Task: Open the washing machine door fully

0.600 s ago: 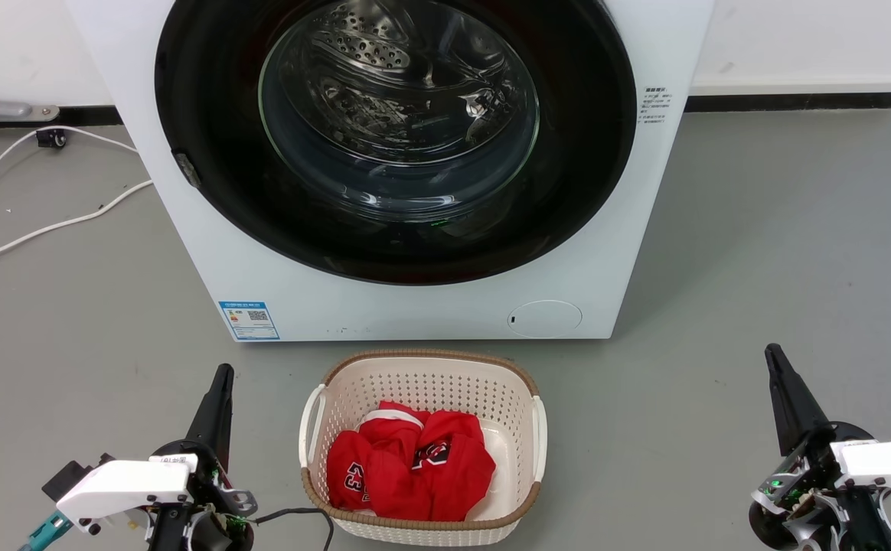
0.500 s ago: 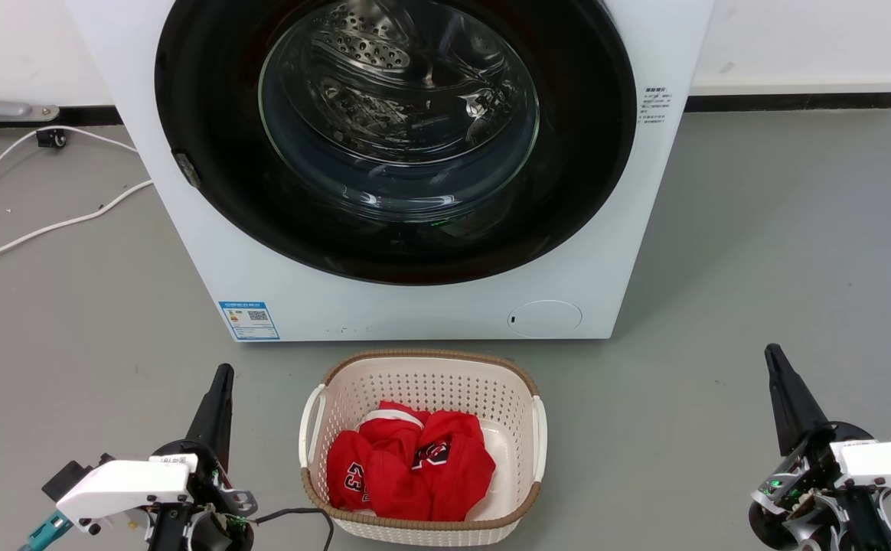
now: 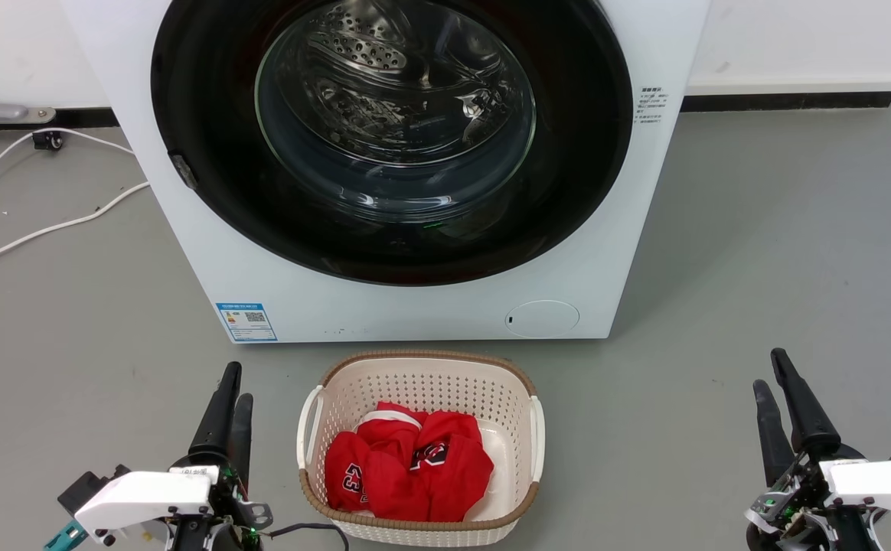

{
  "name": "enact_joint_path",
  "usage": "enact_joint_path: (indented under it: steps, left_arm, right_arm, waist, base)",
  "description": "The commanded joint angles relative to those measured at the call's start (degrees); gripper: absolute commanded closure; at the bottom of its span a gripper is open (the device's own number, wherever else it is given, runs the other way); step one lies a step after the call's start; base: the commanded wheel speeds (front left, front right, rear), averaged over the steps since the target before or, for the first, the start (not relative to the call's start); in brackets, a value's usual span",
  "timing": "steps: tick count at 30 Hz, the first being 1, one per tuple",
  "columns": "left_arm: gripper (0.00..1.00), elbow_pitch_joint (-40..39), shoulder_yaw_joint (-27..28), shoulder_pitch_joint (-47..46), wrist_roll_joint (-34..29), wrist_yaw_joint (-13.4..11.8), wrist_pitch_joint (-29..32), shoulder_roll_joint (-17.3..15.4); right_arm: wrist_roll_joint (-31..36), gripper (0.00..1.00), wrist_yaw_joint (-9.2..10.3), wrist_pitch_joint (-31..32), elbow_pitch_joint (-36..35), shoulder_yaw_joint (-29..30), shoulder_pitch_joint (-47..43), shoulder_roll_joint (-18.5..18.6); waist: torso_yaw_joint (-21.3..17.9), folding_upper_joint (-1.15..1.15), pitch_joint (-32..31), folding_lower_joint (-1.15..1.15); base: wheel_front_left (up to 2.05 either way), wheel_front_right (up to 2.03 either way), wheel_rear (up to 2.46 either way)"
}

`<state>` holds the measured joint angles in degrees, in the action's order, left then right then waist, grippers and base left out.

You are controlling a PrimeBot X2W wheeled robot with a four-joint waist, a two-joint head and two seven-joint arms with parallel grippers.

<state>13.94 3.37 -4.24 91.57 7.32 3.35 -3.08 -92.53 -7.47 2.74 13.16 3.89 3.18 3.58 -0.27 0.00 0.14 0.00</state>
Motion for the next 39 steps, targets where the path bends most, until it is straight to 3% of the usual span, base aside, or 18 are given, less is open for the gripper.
enact_joint_path:
  steps: [1, 9, 25, 39]
  left_arm:
    - [0.0, -1.9, -0.7, -1.2, -1.4, 0.1, -1.0, -0.6]
    - [0.0, -4.8, -0.1, -1.2, -8.3, 0.1, -2.8, -0.7]
    - [0.0, -9.9, 0.1, -0.4, -29.3, 0.1, -6.3, -0.2]
    - [0.0, -11.8, -0.5, 0.6, -45.5, 0.2, -8.9, -0.1]
  right_arm:
    - [1.6, 0.0, -0.01, -0.8, -1.8, -0.3, 0.5, 0.1]
    - [7.9, 0.0, -0.02, -2.5, -3.7, -0.2, 0.0, 0.0]
    - [33.1, 0.0, -0.02, -6.0, -9.9, -1.8, -0.9, -0.1]
    - [52.5, 0.0, -0.02, -8.6, -10.7, -3.3, -2.2, -0.3]
  waist:
    - [-0.1, 0.0, 0.0, 0.0]
    - [-0.3, 0.0, 0.0, 0.0]
    - [-0.5, 0.0, 0.1, 0.0]
    - [-0.3, 0.0, -0.1, 0.0]
  base:
    - [0.0, 0.0, 0.0]
    - [0.0, 0.0, 0.0]
    - [0.0, 0.0, 0.0]
    - [0.0, 0.0, 0.0]
